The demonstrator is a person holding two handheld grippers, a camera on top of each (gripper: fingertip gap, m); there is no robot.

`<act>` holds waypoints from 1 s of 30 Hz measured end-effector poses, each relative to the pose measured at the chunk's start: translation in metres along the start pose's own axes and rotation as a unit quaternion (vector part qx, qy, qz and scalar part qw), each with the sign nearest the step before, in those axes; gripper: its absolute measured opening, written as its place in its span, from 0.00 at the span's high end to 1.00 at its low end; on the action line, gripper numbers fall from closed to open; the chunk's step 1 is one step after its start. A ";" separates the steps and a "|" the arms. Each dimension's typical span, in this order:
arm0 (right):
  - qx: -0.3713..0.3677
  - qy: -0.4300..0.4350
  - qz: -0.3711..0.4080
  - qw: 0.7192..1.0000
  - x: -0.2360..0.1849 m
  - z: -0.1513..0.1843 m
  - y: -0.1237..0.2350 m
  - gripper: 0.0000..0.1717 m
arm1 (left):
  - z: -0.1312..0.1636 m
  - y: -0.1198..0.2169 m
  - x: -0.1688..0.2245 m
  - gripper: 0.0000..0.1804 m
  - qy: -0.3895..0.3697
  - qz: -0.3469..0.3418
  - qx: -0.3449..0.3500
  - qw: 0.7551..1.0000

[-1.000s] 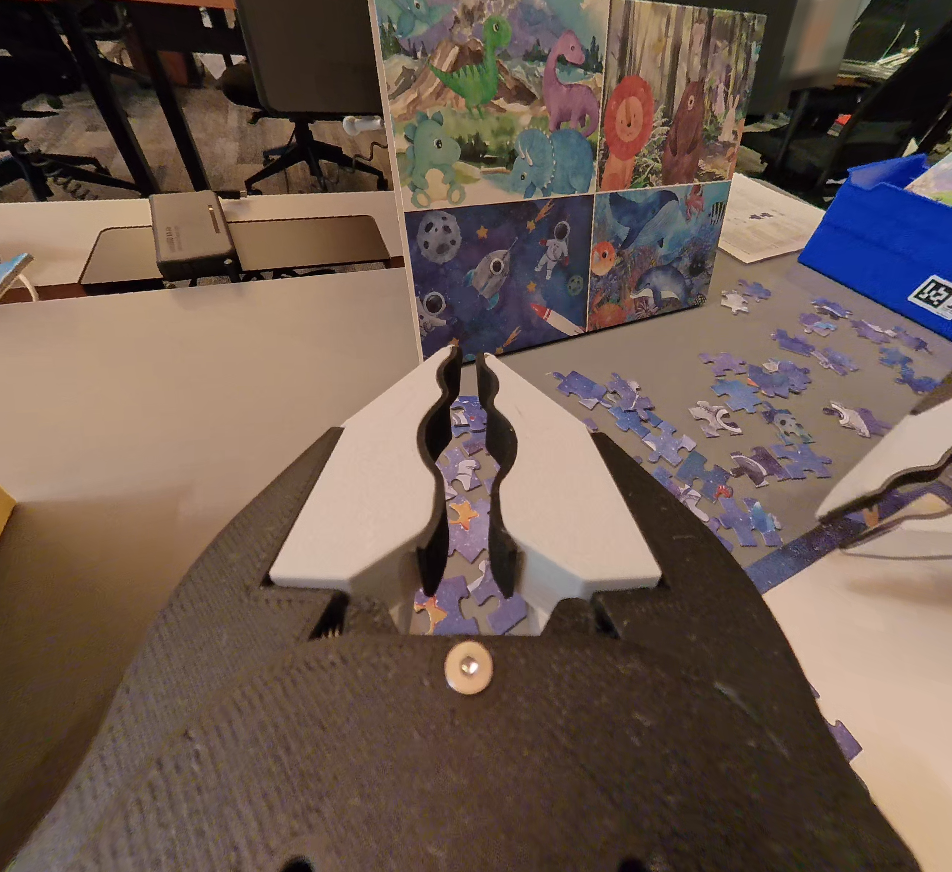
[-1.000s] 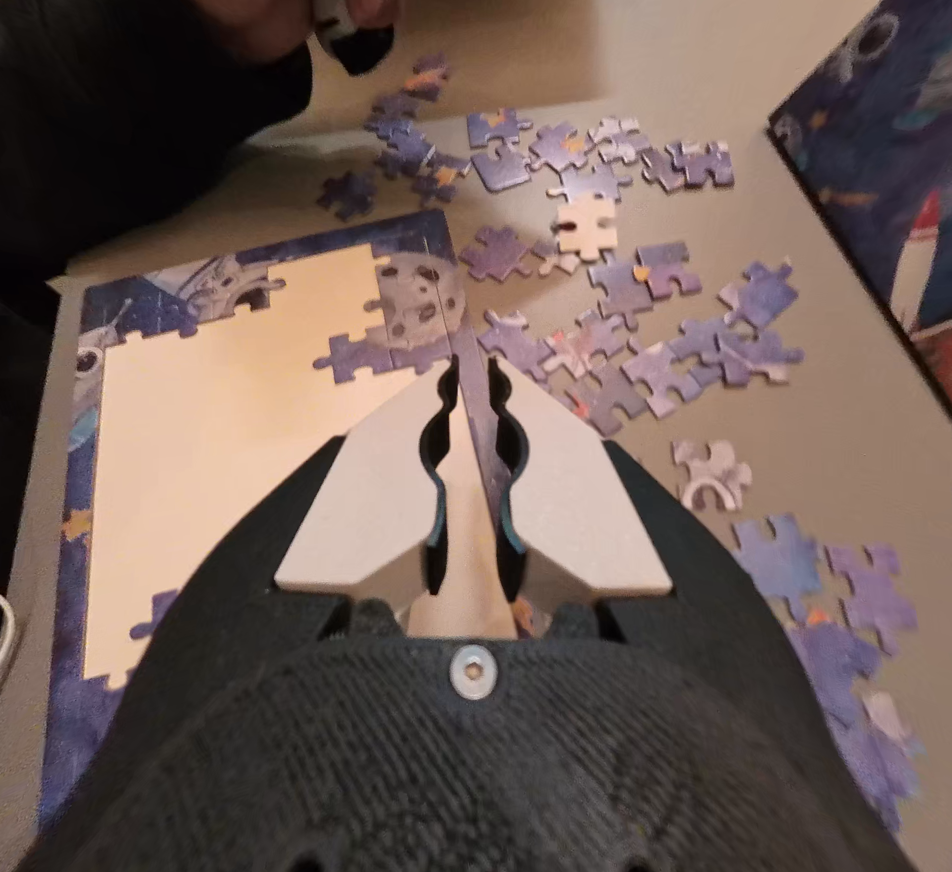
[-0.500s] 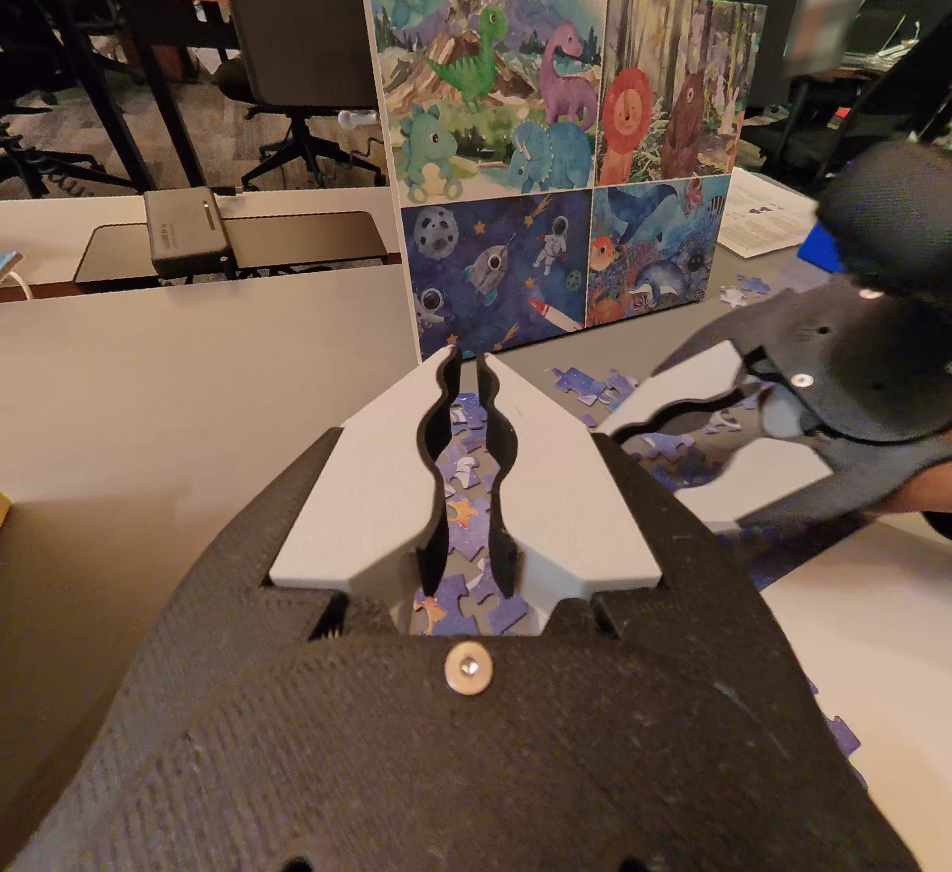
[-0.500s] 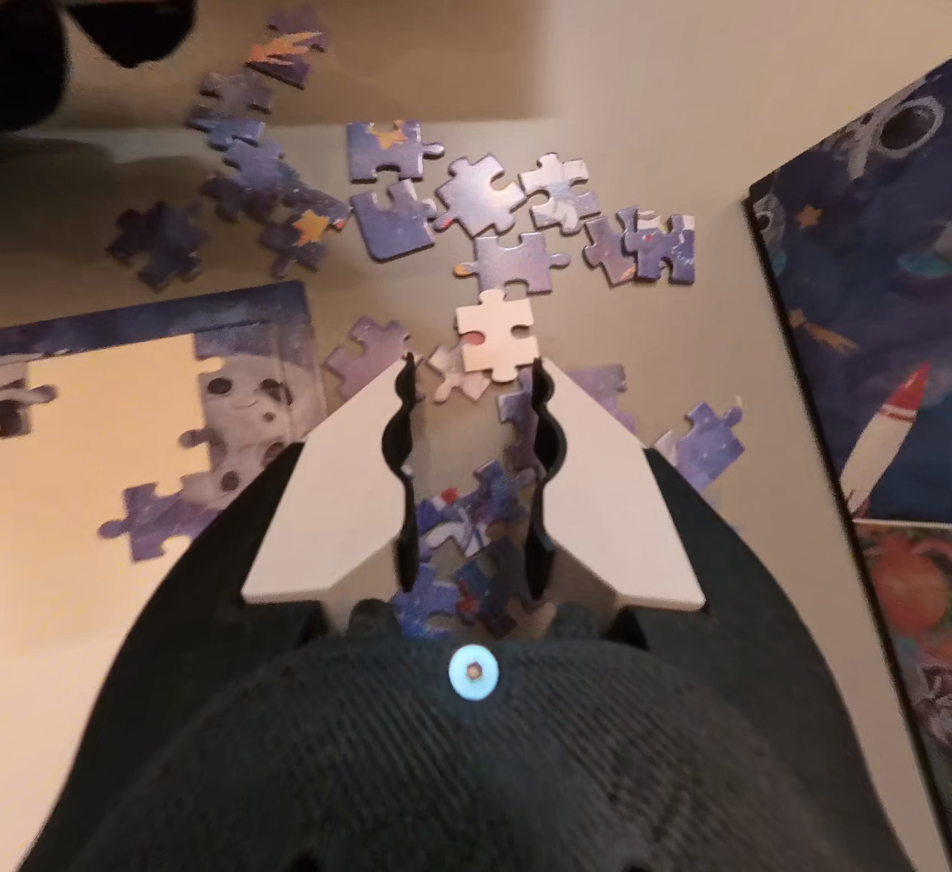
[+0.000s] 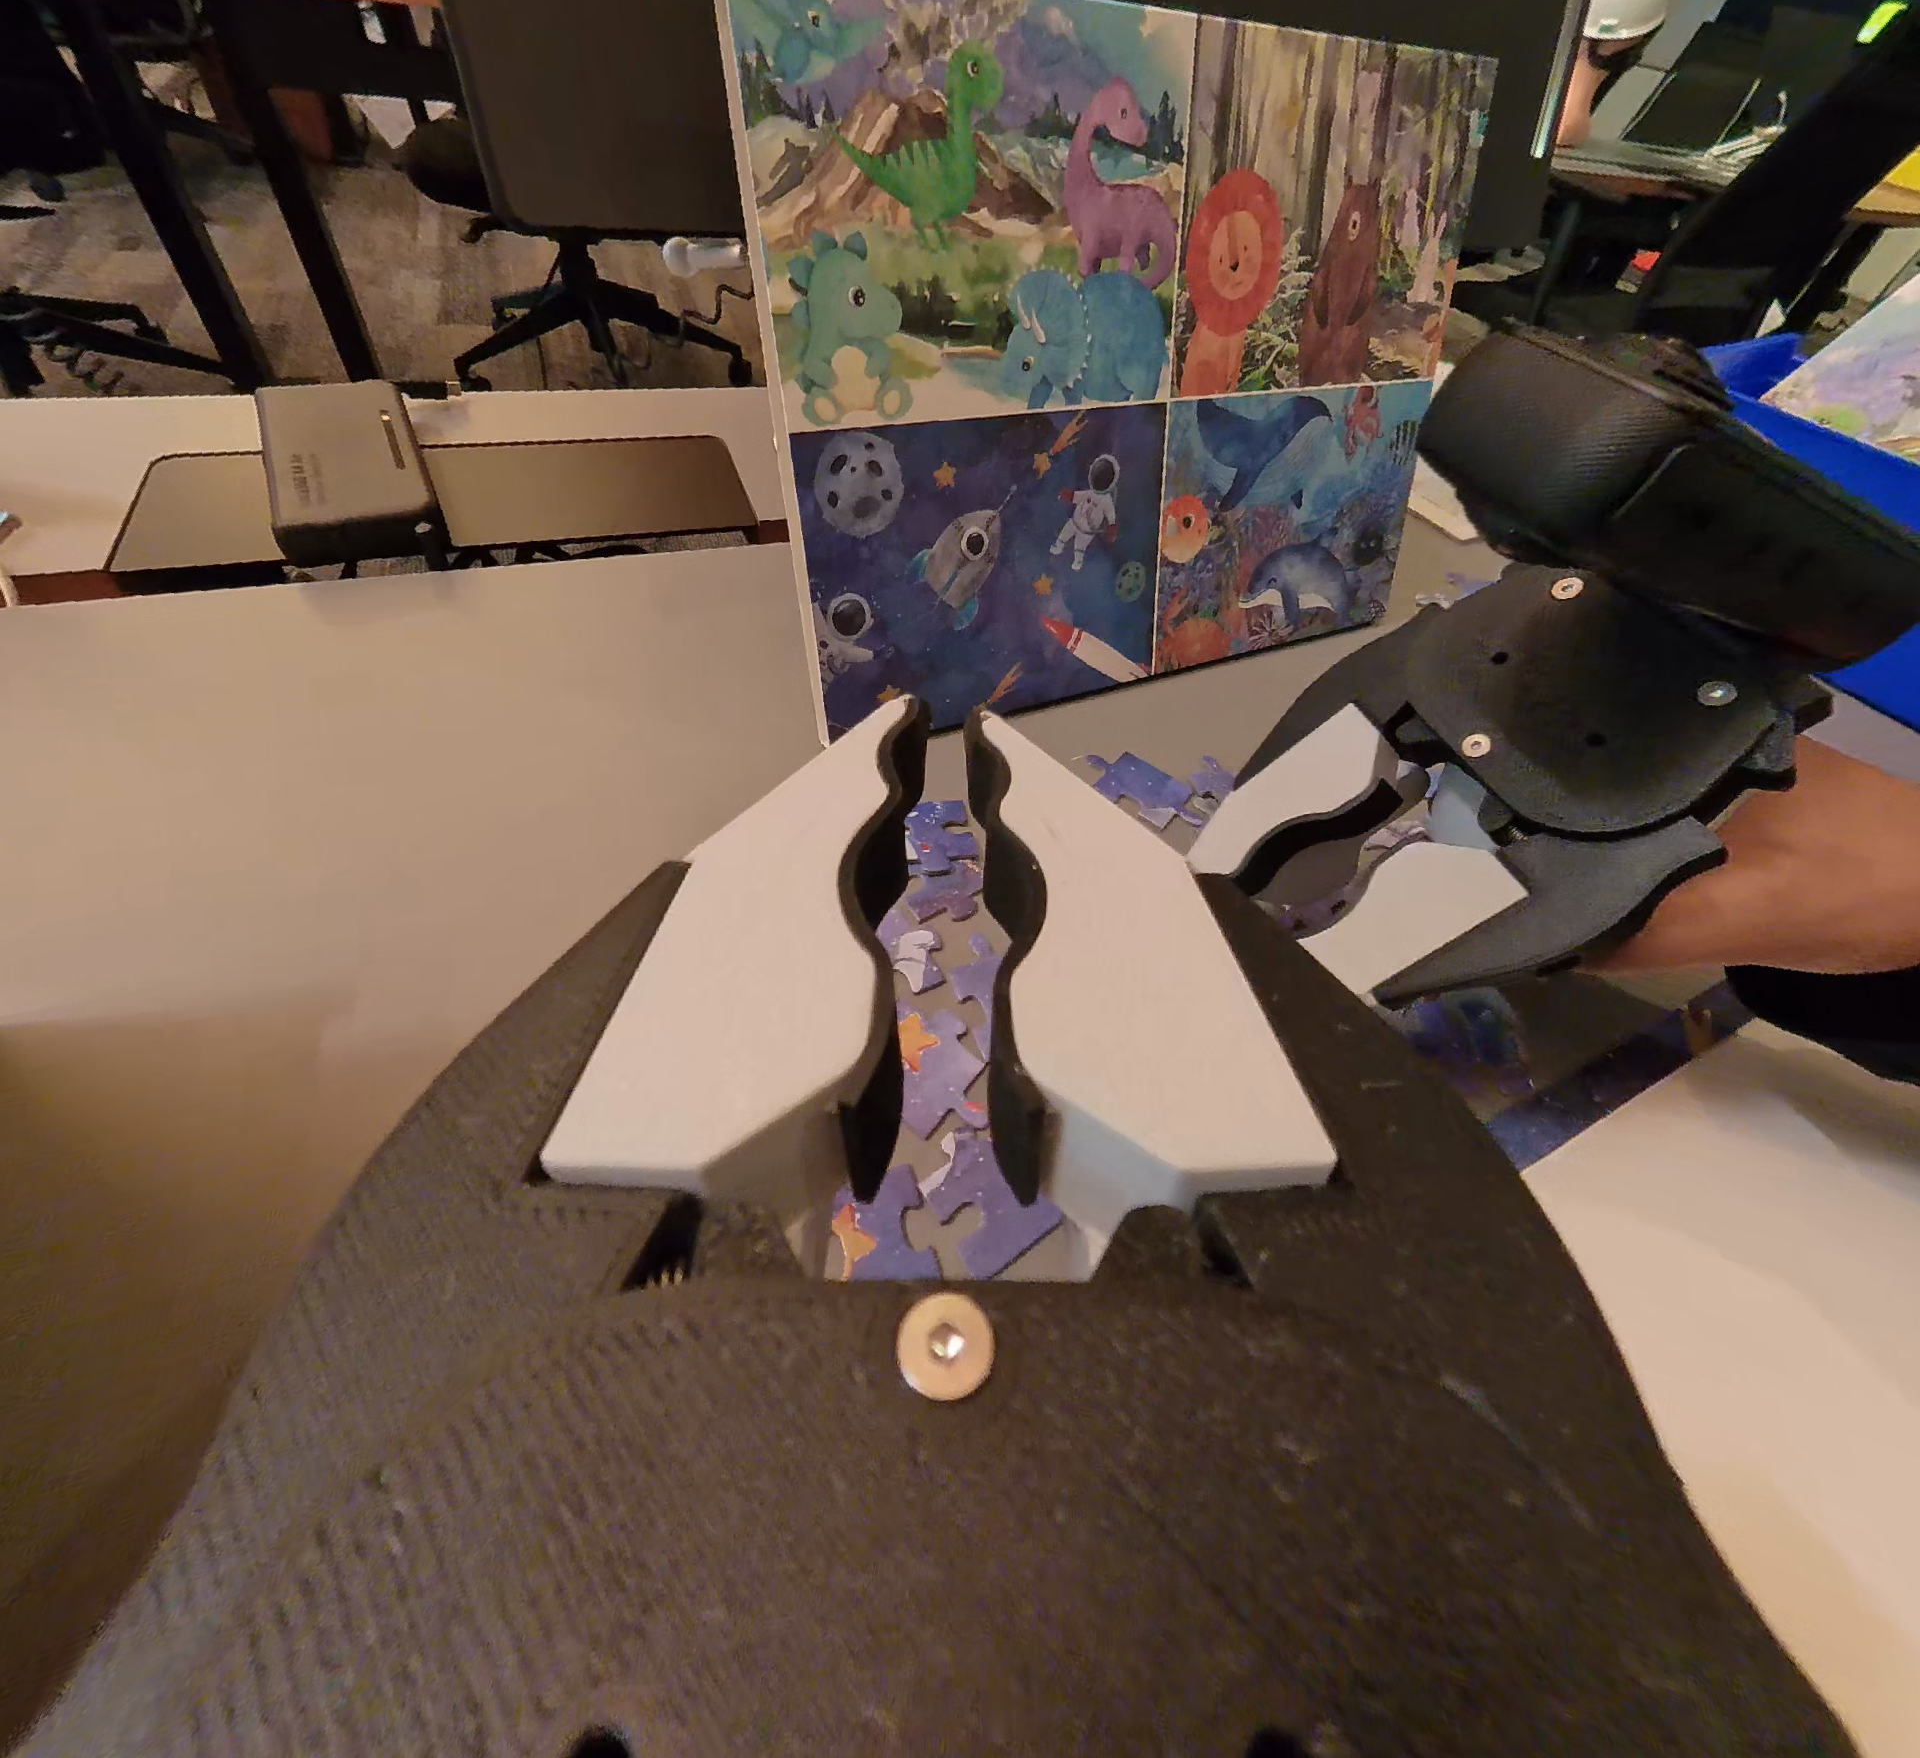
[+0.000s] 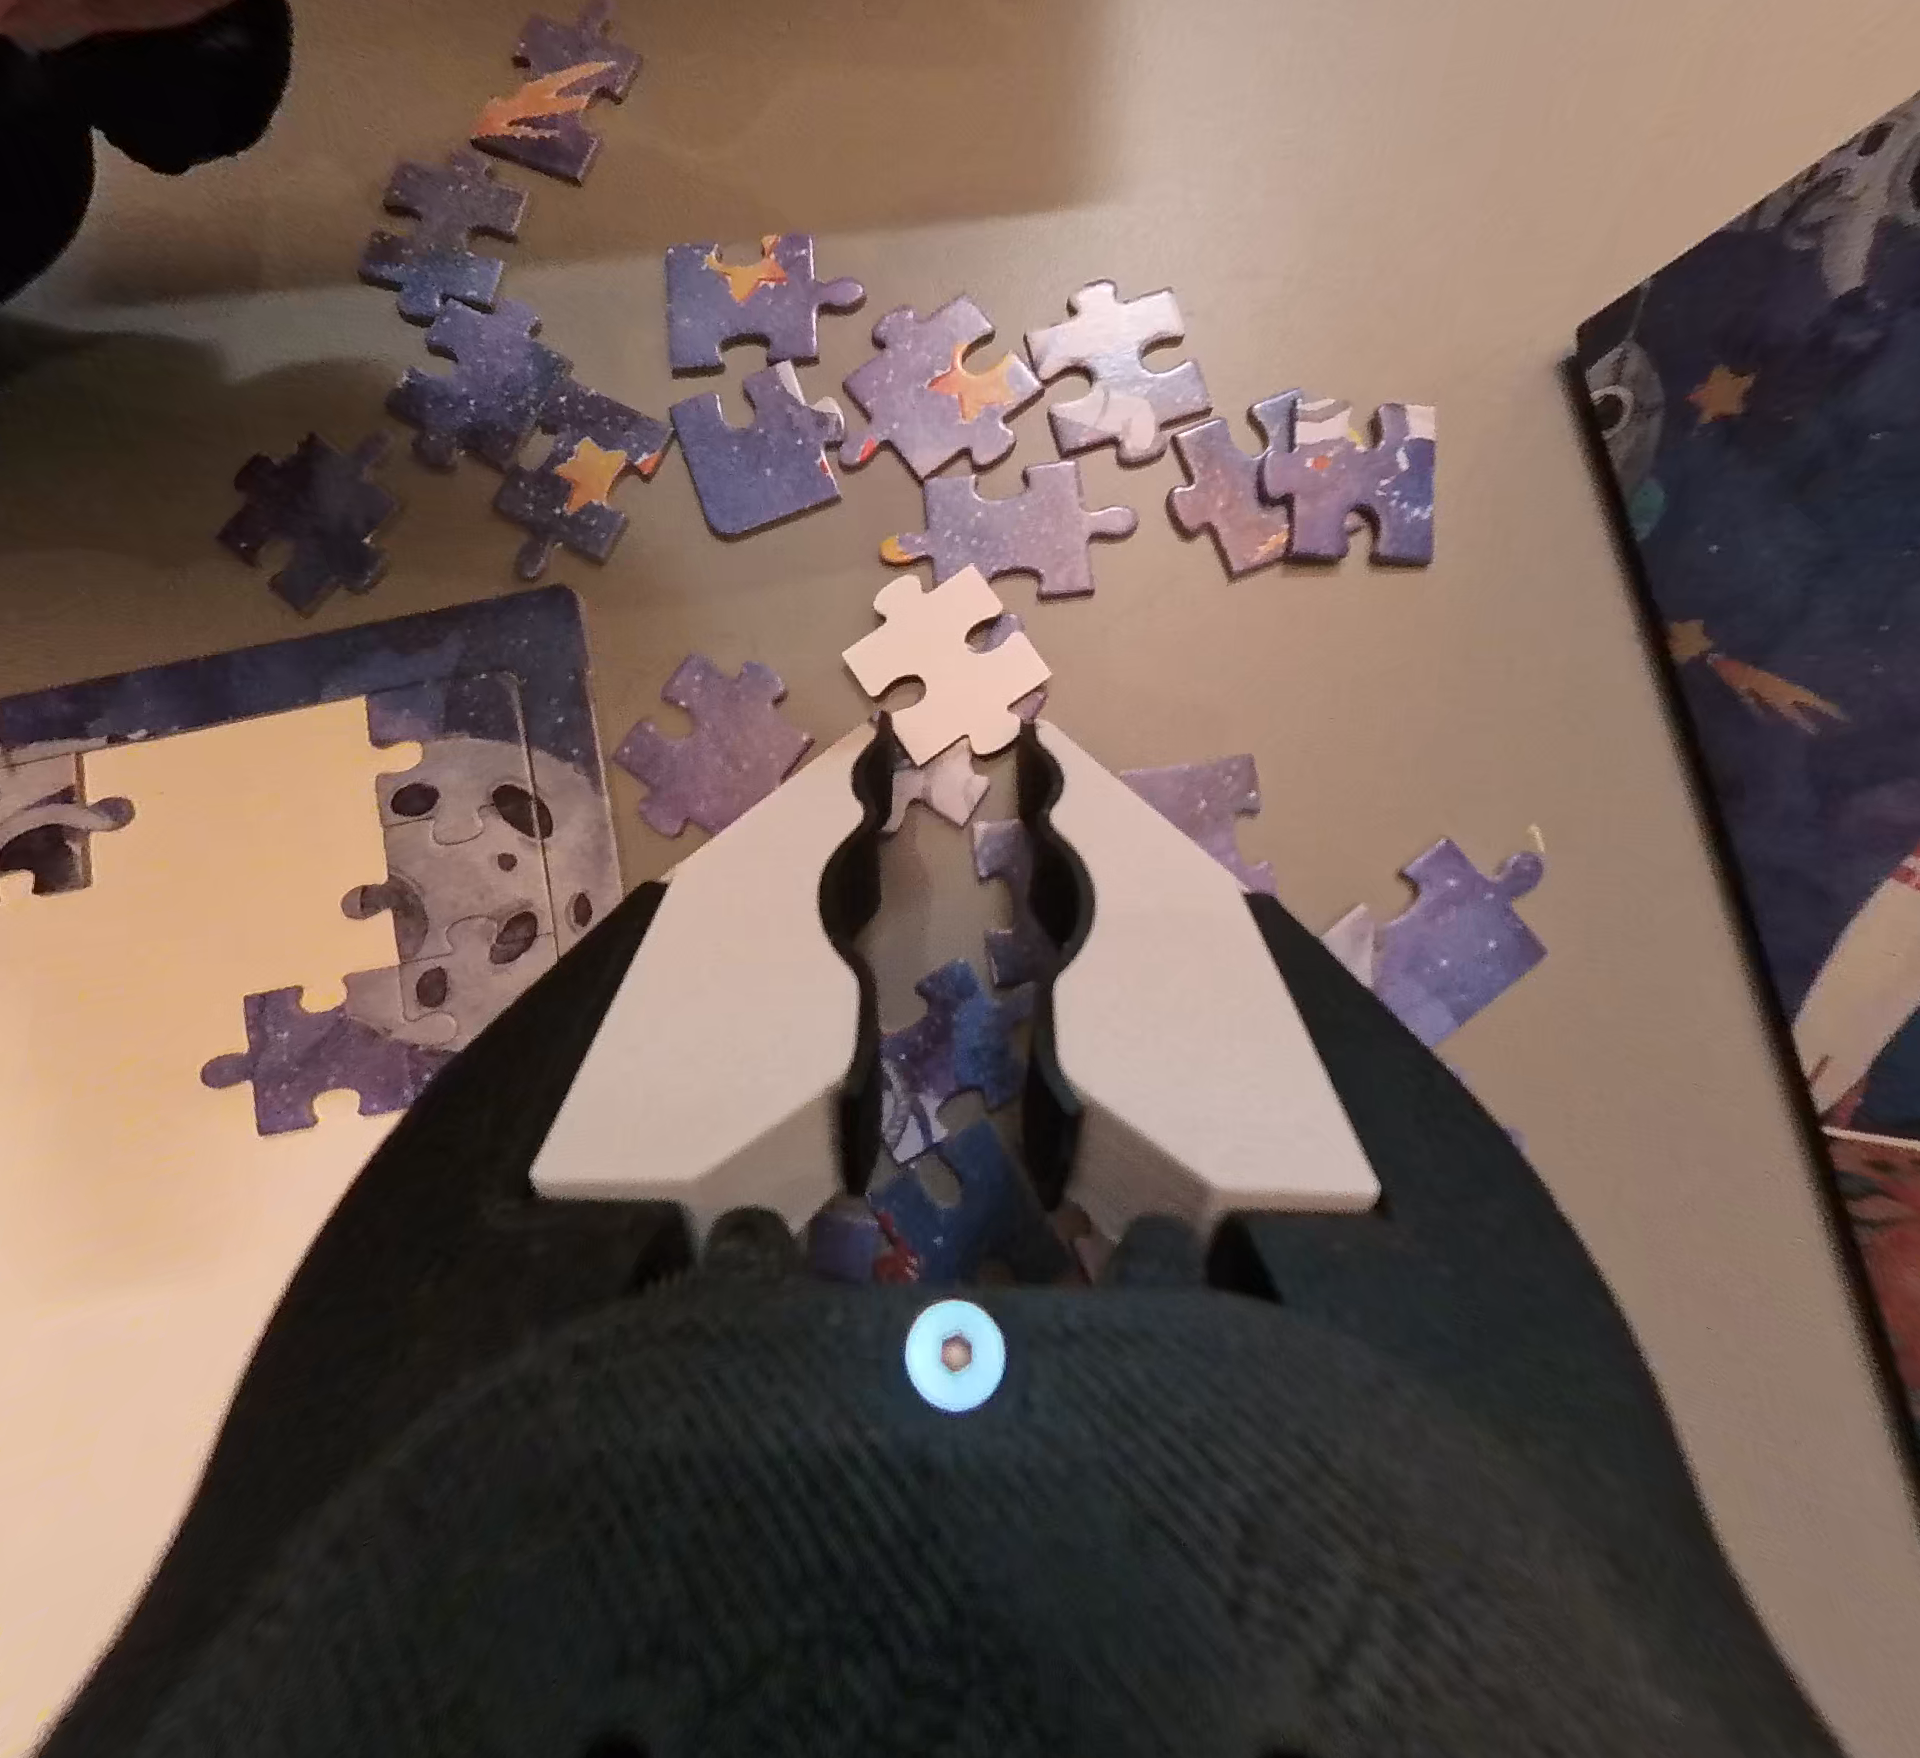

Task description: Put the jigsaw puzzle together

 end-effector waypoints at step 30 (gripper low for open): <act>0.189 0.129 0.151 0.962 -0.066 -0.025 0.107 0.95 | 0.006 0.025 0.072 1.00 0.234 0.415 -0.108 0.873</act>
Point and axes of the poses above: each gripper's, where its closed fingertips meet, y back along the fingers, z out of its underside, x = y × z across the jaws, the point moved 3 cm from there along y, back along the fingers, and after that the axes turned 12 degrees about -z, right-handed, at the moved point
